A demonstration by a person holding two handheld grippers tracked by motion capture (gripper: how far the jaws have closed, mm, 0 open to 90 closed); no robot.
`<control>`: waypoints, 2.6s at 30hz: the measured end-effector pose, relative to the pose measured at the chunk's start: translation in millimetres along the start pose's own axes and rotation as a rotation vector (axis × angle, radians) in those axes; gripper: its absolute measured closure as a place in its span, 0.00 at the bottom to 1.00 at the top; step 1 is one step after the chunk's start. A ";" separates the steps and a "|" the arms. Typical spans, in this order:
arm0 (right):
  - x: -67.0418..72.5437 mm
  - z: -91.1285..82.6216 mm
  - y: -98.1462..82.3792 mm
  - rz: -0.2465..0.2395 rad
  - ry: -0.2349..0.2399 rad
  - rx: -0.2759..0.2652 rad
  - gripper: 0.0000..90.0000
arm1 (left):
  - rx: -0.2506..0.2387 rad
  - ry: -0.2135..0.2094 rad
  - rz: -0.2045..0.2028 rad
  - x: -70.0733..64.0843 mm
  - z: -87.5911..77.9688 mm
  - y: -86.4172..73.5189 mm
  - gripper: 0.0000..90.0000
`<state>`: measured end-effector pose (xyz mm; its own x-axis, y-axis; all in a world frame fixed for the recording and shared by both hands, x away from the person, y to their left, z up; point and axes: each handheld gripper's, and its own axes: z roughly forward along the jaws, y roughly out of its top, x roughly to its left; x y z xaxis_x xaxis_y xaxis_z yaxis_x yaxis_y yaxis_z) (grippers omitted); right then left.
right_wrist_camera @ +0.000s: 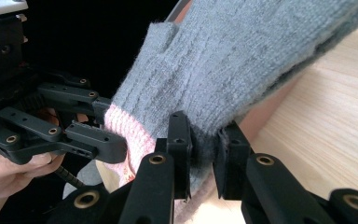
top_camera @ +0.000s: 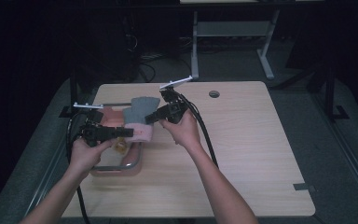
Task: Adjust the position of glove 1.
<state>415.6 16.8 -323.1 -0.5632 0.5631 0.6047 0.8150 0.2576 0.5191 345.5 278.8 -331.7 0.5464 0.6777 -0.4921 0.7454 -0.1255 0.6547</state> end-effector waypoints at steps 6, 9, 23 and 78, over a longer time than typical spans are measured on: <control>1.3 9.9 3.5 0.002 0.021 0.003 0.87 | 0.000 0.013 -0.006 6.2 -6.5 -1.9 0.74; 3.7 15.3 5.7 0.009 0.028 0.008 0.87 | -0.003 0.019 -0.009 10.0 -9.9 -3.9 0.74; 7.5 46.5 11.8 0.024 0.083 0.033 0.87 | 0.006 0.064 -0.037 29.5 -25.9 -15.4 0.74; 7.9 134.5 7.7 0.026 0.047 0.223 0.84 | 0.123 0.170 -0.142 78.7 -29.2 -57.3 0.74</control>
<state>435.8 128.8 -395.5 -0.5428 0.5358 0.6467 0.8366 0.4132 0.3598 334.7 360.5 -391.2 0.3686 0.8058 -0.4635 0.8565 -0.1007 0.5062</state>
